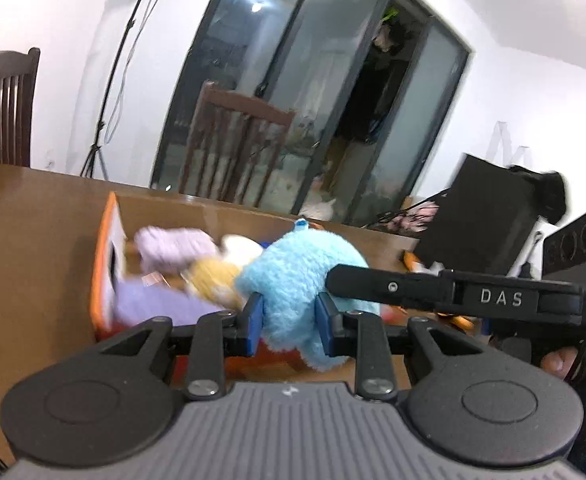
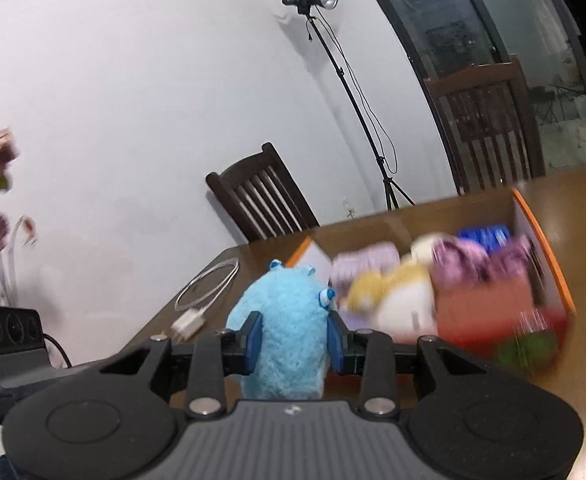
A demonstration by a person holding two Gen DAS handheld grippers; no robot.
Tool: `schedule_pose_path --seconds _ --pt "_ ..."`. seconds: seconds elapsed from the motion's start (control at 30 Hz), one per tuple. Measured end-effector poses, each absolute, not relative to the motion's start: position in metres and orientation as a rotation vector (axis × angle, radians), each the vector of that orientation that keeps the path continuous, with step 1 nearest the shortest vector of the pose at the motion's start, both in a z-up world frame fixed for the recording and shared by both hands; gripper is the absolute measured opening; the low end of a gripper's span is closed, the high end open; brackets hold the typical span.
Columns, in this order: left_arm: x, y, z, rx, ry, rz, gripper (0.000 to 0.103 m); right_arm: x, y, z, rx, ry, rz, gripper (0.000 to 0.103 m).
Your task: Organize soft objects
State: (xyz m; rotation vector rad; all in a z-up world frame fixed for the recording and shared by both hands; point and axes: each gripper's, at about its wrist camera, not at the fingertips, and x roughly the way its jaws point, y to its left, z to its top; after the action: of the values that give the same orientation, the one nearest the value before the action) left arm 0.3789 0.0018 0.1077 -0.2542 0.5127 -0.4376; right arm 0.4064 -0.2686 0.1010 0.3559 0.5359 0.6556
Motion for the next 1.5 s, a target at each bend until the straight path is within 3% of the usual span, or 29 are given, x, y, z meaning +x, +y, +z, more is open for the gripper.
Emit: schedule_pose_path --seconds 0.17,0.37,0.43,0.77,0.9,1.17,1.27,1.33,1.43,1.5 --pt "0.47 0.021 0.106 -0.224 0.611 -0.357 0.028 0.512 -0.229 0.106 0.325 0.649 0.643 0.033" --pt "0.525 0.013 0.084 -0.02 0.689 -0.236 0.027 0.612 -0.186 0.063 0.406 0.88 0.603 0.033" --pt "0.524 0.008 0.081 0.032 0.672 -0.234 0.022 0.625 -0.172 0.046 0.383 0.938 0.585 0.031" --pt "0.534 0.006 0.064 0.009 0.739 -0.262 0.02 0.63 -0.145 0.034 0.27 0.961 0.589 0.032" --pt "0.532 0.006 0.077 -0.005 0.733 -0.273 0.022 0.627 -0.14 0.041 0.221 0.963 0.593 0.041" --pt "0.475 0.024 0.135 0.004 0.6 -0.217 0.043 0.589 -0.195 0.111 0.194 0.797 0.521 0.057" --pt "0.456 0.029 0.159 -0.007 0.547 -0.16 0.06 0.568 -0.236 0.139 0.152 0.736 0.443 0.063" --pt "0.443 0.033 0.169 -0.025 0.496 -0.109 0.084 0.553 -0.264 0.155 0.117 0.696 0.369 0.073" --pt "0.418 0.029 0.184 -0.035 0.388 -0.062 0.095 0.524 -0.3 0.173 0.049 0.609 0.229 0.088" --pt "0.408 0.021 0.191 -0.03 0.348 -0.05 0.097 0.504 -0.316 0.181 0.033 0.543 0.169 0.09"
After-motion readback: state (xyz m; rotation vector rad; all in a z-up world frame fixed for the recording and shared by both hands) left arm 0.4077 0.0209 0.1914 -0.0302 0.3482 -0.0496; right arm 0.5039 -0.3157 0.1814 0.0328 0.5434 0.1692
